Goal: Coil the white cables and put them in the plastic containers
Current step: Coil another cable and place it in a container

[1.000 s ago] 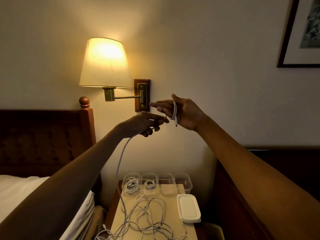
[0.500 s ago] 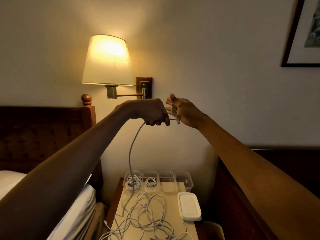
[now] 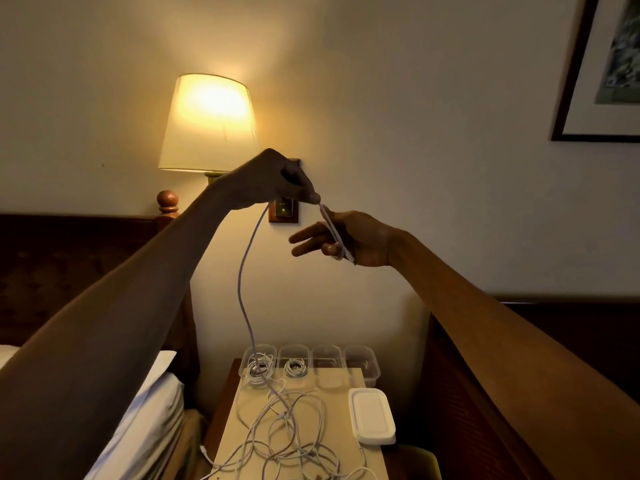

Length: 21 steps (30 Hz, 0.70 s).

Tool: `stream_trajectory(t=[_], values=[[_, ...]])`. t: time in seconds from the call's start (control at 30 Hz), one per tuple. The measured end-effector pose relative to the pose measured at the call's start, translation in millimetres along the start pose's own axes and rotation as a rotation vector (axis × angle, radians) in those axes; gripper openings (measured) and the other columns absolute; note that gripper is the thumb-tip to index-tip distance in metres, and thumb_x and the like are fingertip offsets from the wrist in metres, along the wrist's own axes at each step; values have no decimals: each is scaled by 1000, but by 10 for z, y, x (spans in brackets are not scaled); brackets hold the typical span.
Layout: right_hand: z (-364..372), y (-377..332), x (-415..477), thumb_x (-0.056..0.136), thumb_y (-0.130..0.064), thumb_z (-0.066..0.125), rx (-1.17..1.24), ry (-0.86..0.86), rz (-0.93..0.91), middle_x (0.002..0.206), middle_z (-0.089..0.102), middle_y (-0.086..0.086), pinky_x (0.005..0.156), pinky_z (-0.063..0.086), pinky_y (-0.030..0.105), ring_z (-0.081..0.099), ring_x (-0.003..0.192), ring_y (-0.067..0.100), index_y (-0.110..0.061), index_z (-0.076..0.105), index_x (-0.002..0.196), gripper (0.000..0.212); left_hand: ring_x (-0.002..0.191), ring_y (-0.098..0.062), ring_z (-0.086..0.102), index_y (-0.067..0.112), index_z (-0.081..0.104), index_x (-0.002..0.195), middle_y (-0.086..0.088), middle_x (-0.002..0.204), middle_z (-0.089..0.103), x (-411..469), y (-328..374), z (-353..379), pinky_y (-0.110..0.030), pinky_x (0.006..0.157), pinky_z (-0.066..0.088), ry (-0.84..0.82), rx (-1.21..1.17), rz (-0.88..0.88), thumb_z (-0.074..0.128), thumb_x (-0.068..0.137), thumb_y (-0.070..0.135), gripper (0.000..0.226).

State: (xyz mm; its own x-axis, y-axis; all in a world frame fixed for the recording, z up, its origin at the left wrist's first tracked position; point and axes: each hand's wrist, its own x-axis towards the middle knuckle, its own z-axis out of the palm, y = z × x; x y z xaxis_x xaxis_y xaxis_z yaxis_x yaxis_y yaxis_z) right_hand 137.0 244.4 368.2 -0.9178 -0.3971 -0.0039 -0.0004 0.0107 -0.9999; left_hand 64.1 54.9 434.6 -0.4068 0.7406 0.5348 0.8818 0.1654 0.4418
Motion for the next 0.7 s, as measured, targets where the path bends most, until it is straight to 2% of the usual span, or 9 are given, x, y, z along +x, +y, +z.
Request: stream_trajectory(t=[0.1,0.17,0.23,0.3,0.4,0.5,0.6,0.7], values=[[57,-21,-33,106,-40,16,236,-37,-39,97,73,15,47,48,11,54,42,10,4,51,125,59,70,1,64,-2,72,99,11,74,69,-23,-114,27,-11,60,48,66,-124,-14,72,86,9,17],[91,-43,-66,106,-39,16,315,-53,-72,89,73,15,43,44,10,53,38,9,5,51,124,59,72,-1,65,7,73,98,14,74,69,-41,-194,107,-14,61,51,95,-128,-42,70,88,14,13],[81,-53,-77,106,-39,19,348,-76,-92,86,73,16,42,42,10,52,37,9,6,58,118,61,73,-7,65,18,72,94,10,79,68,-77,-293,198,-17,62,53,110,-80,-83,67,91,20,6],[24,-57,-71,105,-39,23,384,-100,-120,87,72,15,44,42,9,51,38,9,5,65,113,62,68,-10,61,21,68,91,5,77,64,-137,-405,278,-18,59,50,76,-135,-146,60,95,15,11],[-42,-79,-85,105,-36,27,415,-87,-159,89,72,14,46,44,9,51,40,9,5,63,117,56,59,-9,55,14,65,94,1,72,60,-208,-524,427,-20,52,44,1,-376,-201,52,99,11,14],[-50,-121,-121,104,-31,31,500,-66,-186,90,72,18,45,48,12,51,38,8,4,55,125,47,56,-12,51,15,68,99,-6,74,57,-178,-507,599,-21,50,42,-14,-385,-318,50,102,21,20],[-46,-164,-142,101,-27,38,573,-69,-235,95,70,20,45,49,13,52,40,8,8,62,117,45,53,-14,51,14,67,101,-6,70,56,-146,-418,713,-22,49,43,-62,-386,-359,47,103,26,24],[-42,-237,-150,104,-24,35,564,79,-334,113,65,23,51,52,14,60,50,9,7,50,132,43,55,-16,53,11,69,101,-7,70,57,-150,-298,793,-24,51,45,-116,-401,-386,47,103,35,32]])
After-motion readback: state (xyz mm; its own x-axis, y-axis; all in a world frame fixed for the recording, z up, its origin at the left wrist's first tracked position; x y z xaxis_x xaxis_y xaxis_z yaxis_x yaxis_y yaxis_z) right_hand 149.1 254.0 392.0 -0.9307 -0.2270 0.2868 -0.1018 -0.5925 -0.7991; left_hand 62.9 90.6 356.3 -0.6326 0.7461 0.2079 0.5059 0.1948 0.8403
